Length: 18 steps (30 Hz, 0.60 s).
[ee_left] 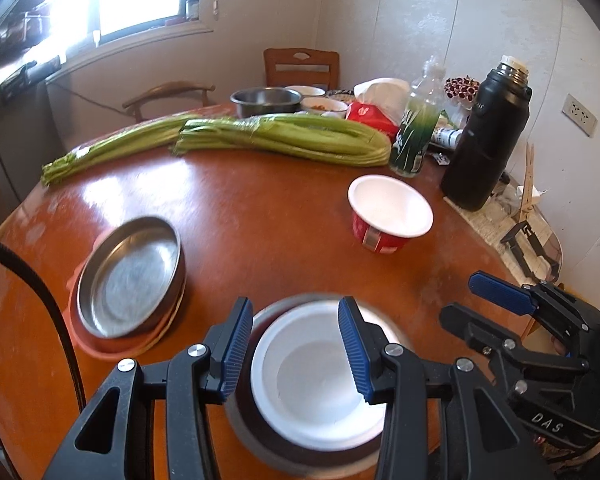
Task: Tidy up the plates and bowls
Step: 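Move the left gripper to the second red paper bowl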
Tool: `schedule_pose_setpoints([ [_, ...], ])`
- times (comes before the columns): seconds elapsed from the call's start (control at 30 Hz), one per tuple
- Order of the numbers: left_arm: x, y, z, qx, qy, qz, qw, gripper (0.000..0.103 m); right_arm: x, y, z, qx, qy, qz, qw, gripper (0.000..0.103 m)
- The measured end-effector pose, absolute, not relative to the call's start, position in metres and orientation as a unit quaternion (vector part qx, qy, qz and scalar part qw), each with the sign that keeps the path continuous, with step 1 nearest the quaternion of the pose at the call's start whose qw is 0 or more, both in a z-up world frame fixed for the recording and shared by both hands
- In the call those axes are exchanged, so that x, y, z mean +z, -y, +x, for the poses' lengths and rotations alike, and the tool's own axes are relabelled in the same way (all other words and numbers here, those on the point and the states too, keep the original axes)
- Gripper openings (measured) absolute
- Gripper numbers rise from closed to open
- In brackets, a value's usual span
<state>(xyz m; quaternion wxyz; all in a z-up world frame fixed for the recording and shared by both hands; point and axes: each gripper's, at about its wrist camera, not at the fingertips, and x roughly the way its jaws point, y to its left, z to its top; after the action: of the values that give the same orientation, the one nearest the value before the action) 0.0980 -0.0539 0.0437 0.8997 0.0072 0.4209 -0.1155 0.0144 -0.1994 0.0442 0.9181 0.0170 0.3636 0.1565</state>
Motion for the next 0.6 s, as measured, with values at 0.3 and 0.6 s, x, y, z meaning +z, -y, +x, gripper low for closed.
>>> schedule_pose_setpoints([
  [0.3,0.053,0.082,0.143,-0.138,-0.418,0.028,0.898,0.045,0.056,0.230,0.044,0.120,-0.352,0.039,0.928,0.051],
  [0.6,0.039,0.113,0.195,-0.156,-0.442,0.041,0.882,0.045,0.031,0.259,0.099,0.076,-0.385,0.062,0.918,0.051],
])
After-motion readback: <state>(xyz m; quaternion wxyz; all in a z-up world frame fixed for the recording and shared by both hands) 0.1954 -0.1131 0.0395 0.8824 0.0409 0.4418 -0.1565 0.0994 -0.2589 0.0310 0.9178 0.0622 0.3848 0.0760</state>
